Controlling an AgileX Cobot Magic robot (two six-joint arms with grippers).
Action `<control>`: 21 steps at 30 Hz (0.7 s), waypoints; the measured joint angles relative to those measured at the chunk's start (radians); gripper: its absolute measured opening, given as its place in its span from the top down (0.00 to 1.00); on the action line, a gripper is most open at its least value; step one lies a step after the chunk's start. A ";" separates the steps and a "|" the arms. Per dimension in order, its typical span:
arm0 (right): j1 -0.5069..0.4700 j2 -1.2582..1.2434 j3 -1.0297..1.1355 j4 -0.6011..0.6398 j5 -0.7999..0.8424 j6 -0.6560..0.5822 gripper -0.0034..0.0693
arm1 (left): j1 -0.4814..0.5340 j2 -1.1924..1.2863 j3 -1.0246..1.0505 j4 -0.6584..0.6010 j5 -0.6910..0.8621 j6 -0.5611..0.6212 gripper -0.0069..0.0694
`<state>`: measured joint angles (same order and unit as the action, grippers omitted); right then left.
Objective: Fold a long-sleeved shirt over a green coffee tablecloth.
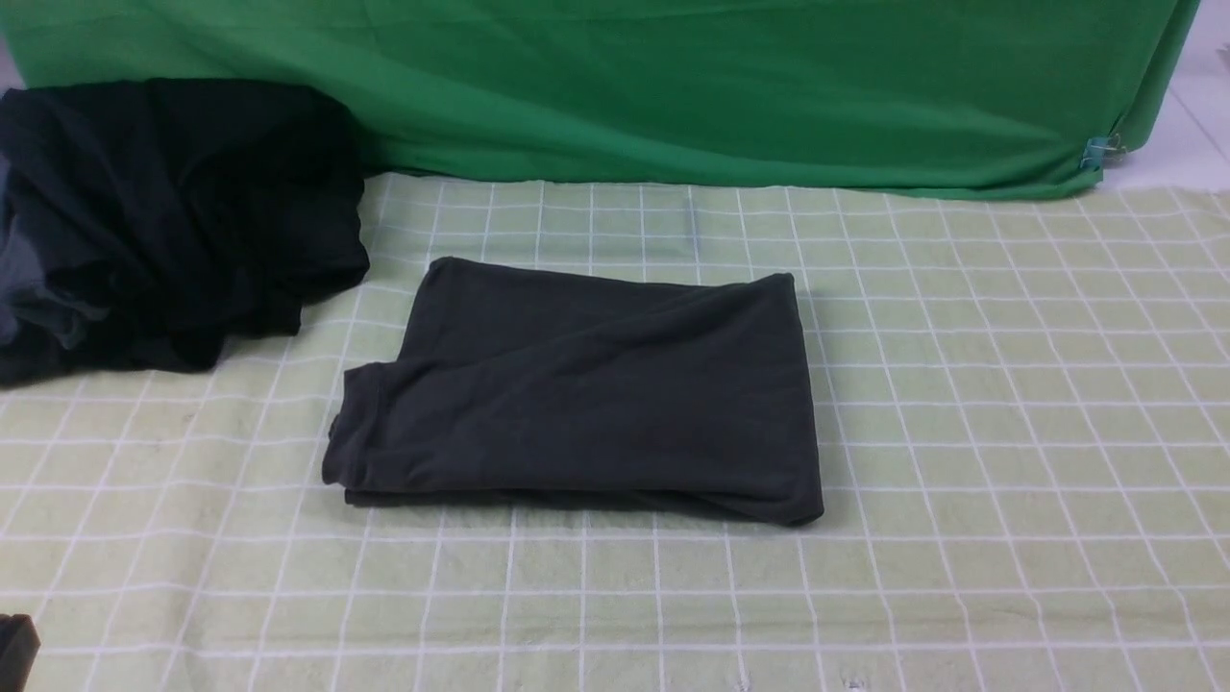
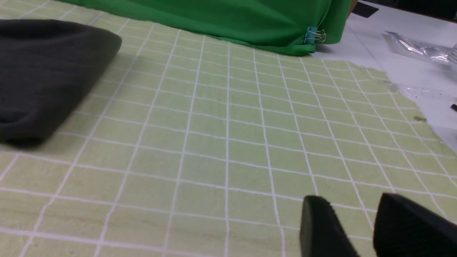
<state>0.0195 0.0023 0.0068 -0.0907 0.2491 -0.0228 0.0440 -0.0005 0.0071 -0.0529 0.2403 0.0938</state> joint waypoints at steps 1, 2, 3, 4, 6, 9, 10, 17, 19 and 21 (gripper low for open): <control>0.000 0.000 0.000 0.000 -0.001 0.001 0.64 | 0.000 0.000 0.000 0.000 0.000 0.000 0.91; 0.000 0.000 0.000 0.000 -0.001 0.001 0.64 | 0.000 0.000 0.000 0.000 0.000 0.000 0.91; 0.000 0.000 0.000 0.000 -0.001 0.001 0.63 | 0.000 0.000 0.000 0.000 0.000 0.000 0.91; 0.000 0.000 0.000 0.000 -0.001 0.001 0.63 | 0.000 0.000 0.000 0.000 0.000 0.000 0.91; 0.000 0.000 0.000 0.000 -0.001 0.002 0.63 | 0.000 0.000 0.000 0.000 0.000 0.000 0.91; 0.000 0.000 0.000 0.000 -0.001 0.002 0.63 | 0.000 0.000 0.000 0.000 0.000 0.000 0.91; 0.000 0.000 0.000 0.000 -0.001 0.002 0.63 | 0.000 0.000 0.000 0.000 0.000 0.000 0.91; 0.000 0.000 0.000 0.000 -0.001 0.002 0.62 | 0.000 0.000 0.000 0.000 0.000 0.000 0.91; 0.000 0.000 0.000 0.000 -0.001 0.002 0.62 | 0.000 0.000 0.000 0.000 0.000 0.000 0.91; 0.000 0.000 0.000 0.000 -0.001 0.002 0.62 | 0.000 0.000 0.000 0.000 0.000 0.000 0.91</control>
<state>0.0195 0.0023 0.0068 -0.0907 0.2481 -0.0206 0.0440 -0.0005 0.0071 -0.0529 0.2403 0.0938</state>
